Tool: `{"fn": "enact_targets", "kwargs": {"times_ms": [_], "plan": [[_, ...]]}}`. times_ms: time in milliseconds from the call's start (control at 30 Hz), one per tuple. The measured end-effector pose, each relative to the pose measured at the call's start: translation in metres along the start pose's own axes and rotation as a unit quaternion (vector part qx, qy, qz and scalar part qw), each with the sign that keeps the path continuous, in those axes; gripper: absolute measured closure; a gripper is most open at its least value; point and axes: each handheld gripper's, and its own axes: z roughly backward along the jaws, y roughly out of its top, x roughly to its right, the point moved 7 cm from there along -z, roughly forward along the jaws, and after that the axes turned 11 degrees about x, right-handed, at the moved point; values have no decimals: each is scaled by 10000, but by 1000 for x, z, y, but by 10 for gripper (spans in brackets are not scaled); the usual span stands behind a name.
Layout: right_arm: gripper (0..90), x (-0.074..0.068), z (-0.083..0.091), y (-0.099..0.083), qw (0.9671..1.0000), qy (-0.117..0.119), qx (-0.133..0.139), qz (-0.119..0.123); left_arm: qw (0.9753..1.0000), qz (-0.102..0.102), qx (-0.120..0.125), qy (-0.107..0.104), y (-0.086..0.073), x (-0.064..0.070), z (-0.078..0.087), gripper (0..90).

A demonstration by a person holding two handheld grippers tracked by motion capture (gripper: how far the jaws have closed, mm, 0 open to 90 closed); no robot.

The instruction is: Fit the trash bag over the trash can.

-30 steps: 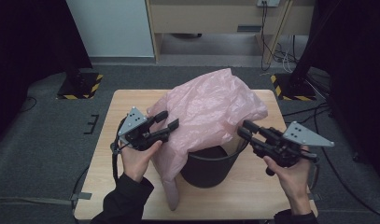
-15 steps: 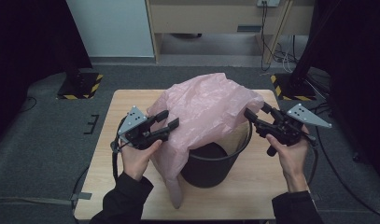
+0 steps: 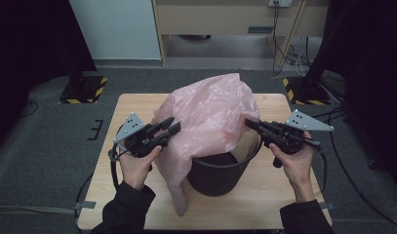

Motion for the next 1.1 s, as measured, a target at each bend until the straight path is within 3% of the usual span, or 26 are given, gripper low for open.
{"fn": "enact_targets", "kwargs": {"times_ms": [200,300,367,467,633,733,800,933,1100], "plan": [[878,-11,1,-13,9992,146,-368,10,9998,37,96,-142,3,1,3,873],[824,-13,3,-17,9981,179,-587,39,9997,-28,77,-209,3,3,3,898],[740,-13,6,-18,9978,193,-631,-21,9996,-94,56,-277,3,5,3,900],[576,-11,14,-14,9988,157,-439,-160,9992,-187,24,-346,4,7,4,900],[454,-2,26,5,9995,-12,131,-287,9986,-310,-24,-420,4,11,4,900],[540,5,28,17,9978,-212,590,-232,9983,-352,-71,-465,4,12,4,900],[630,6,27,19,9970,-201,713,-209,9980,-375,-105,-499,5,13,4,900],[754,4,18,11,9990,-146,417,-61,9975,-400,-143,-566,7,16,4,900],[833,1,10,0,9999,-59,46,-84,9970,-362,-126,-665,9,22,3,900]]}}
